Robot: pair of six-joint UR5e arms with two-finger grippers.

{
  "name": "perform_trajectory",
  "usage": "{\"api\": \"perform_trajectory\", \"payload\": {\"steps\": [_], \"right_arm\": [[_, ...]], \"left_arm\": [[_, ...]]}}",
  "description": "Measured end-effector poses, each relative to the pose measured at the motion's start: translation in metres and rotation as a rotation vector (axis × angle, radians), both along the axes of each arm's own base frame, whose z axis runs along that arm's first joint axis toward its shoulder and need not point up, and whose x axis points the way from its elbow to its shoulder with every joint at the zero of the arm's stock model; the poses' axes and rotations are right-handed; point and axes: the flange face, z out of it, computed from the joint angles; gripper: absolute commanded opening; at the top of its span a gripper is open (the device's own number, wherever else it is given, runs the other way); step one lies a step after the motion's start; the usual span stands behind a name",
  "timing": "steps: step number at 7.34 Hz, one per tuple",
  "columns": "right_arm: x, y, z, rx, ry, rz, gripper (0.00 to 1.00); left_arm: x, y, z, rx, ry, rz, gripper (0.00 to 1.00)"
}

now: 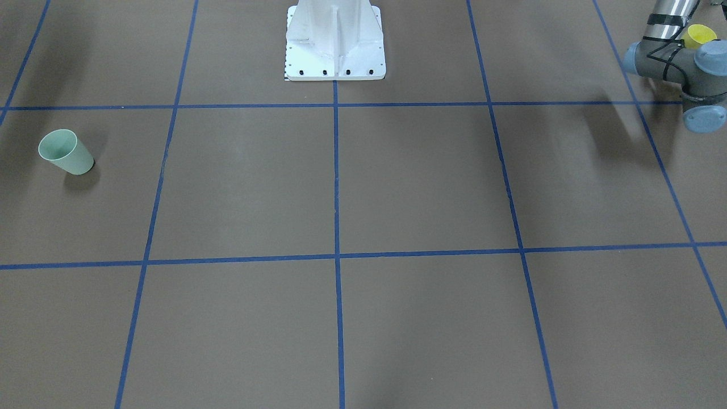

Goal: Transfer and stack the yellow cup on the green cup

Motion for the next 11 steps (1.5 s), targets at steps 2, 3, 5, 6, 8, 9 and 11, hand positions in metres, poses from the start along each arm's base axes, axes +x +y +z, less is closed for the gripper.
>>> {"api": "perform_trajectory", "payload": {"steps": [2,3,5,6,8,9,11], "right_arm": [[0.000,-0.002,-0.001,0.004,0.000,-0.002,1.00],[0.000,-0.002,-0.001,0.005,-0.002,-0.002,1.00],[-0.001,-0.003,-0.002,0.008,-0.004,-0.002,1.00],[-0.001,-0.003,-0.003,0.008,-0.004,-0.003,1.00],[-0.001,-0.003,-0.002,0.009,-0.004,-0.004,1.00],[-0.001,-0.003,-0.002,0.009,-0.004,-0.004,1.00],[-0.001,-0.003,-0.002,0.007,-0.004,-0.003,1.00]], "left_arm": [[-0.005,0.010,0.009,-0.032,-0.006,-0.029,1.00],[-0.008,0.014,0.013,-0.044,-0.009,-0.037,1.00],[-0.013,0.021,0.018,-0.066,0.006,-0.050,1.00],[-0.012,0.023,0.019,-0.076,0.035,-0.054,1.00],[-0.012,0.024,0.020,-0.089,0.074,-0.056,0.52],[-0.013,0.025,0.020,-0.091,0.083,-0.052,0.46],[-0.015,0.027,0.021,-0.102,0.118,-0.031,0.46]]}}
